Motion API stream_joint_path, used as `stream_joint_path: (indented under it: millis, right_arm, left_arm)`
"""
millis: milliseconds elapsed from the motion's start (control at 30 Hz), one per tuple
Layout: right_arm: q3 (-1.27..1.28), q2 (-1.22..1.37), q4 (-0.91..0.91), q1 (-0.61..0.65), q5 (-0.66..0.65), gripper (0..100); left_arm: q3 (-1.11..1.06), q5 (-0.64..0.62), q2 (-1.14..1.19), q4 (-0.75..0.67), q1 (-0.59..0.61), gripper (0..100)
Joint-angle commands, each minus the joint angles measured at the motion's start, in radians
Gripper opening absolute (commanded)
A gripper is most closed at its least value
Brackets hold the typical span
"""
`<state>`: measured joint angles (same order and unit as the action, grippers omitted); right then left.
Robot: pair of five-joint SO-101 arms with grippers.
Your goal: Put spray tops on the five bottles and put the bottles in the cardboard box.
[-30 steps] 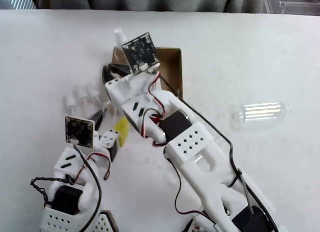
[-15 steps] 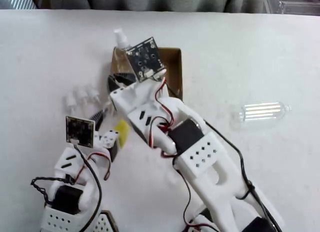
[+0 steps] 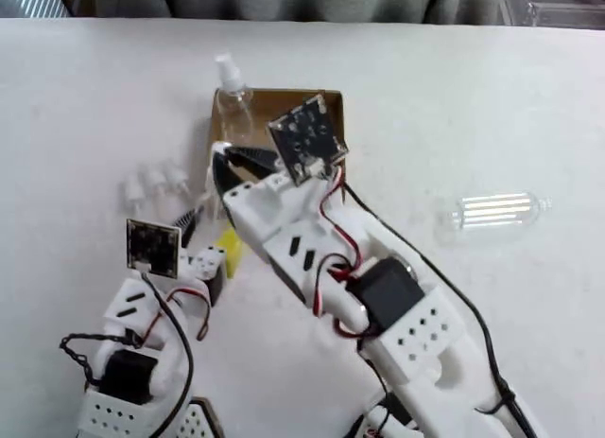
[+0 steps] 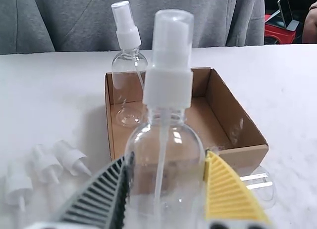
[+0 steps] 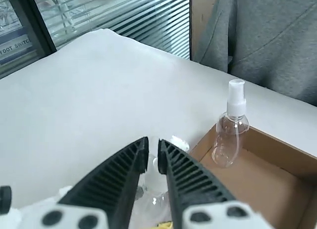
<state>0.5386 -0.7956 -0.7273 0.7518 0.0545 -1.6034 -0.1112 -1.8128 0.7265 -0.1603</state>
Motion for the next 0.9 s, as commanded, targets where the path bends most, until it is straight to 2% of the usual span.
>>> stream_joint_path:
  millis: [0, 200, 400, 467, 600, 733, 867]
  right_arm:
    - [0.066, -0.105, -0.005, -0.038, -0.015, 1.5]
    - [0.298, -0.28, 0.002, -0.093, -0.017, 1.5]
    - [0.422, -0.412, 0.004, -0.077, -0.014, 1.5]
    - [0.463, -0.433, 0.004, -0.056, -0.017, 1.5]
    - [0.555, -0.458, 0.004, 0.035, -0.018, 1.5]
    - [0.632, -0.501, 0.062, 0.09, -0.018, 1.5]
    - [0.776, -0.573, 0.193, 0.134, -0.018, 1.5]
  left_arm:
    - [0.017, 0.009, -0.012, -0.034, 0.001, 2]
    - [0.011, 0.0, -0.012, -0.109, 0.067, 2]
    - [0.017, -0.003, -0.012, -0.167, 0.137, 2]
    - [0.041, -0.017, -0.008, -0.181, 0.156, 2]
    - [0.124, -0.127, -0.007, -0.163, 0.18, 2]
    - [0.216, -0.117, -0.007, -0.095, 0.173, 2]
    - [0.25, -0.117, -0.005, -0.098, 0.166, 2]
